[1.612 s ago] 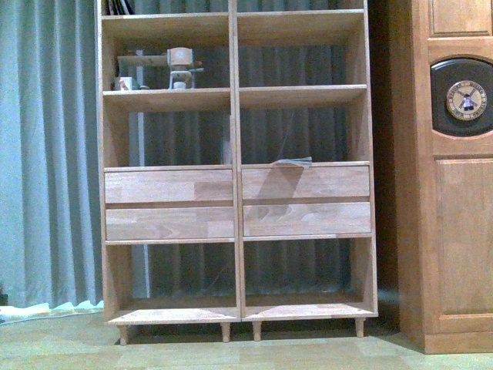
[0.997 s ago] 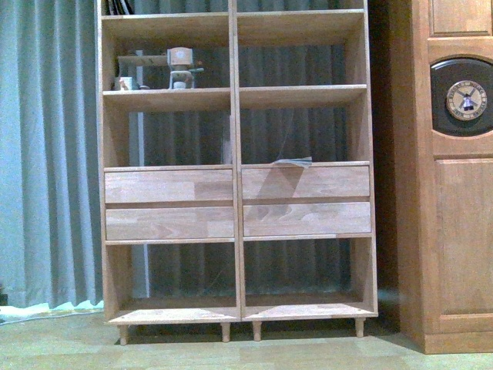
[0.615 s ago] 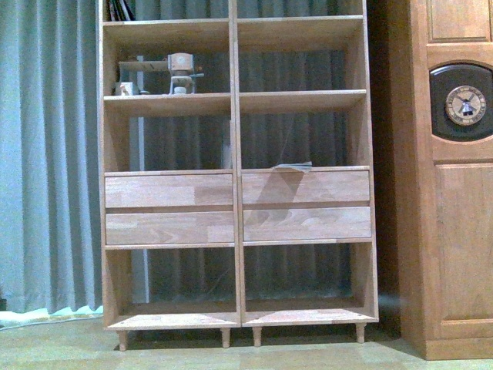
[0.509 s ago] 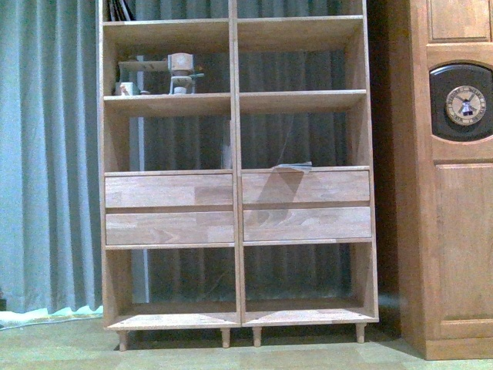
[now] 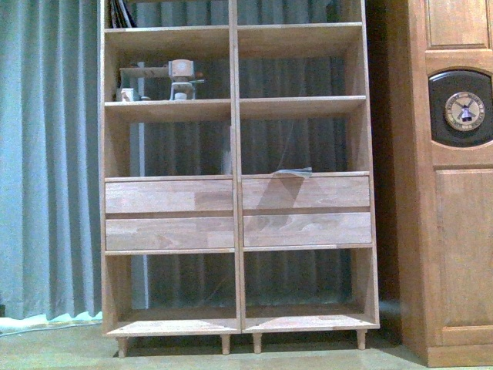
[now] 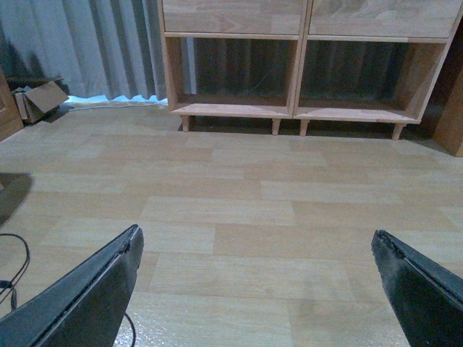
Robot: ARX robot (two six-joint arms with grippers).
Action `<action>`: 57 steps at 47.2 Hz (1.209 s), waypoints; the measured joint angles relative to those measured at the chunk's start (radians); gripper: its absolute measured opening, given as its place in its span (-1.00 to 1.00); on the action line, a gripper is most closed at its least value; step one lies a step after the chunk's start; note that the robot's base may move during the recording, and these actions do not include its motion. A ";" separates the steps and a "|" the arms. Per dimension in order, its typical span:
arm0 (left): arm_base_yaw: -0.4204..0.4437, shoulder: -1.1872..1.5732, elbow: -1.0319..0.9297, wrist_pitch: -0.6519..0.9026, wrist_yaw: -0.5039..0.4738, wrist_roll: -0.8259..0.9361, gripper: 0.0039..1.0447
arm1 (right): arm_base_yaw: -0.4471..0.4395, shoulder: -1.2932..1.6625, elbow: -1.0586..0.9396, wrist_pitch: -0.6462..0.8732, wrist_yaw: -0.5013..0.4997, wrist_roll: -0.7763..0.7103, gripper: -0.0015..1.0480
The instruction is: Organize books on shelf
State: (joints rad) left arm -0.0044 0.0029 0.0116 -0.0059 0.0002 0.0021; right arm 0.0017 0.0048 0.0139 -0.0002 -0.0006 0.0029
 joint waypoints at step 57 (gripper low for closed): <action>0.000 -0.001 0.000 0.000 0.000 0.000 0.86 | 0.000 0.000 0.000 0.000 0.000 0.000 0.86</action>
State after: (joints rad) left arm -0.0044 0.0021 0.0116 -0.0059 0.0002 0.0021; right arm 0.0017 0.0048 0.0139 -0.0002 -0.0006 0.0029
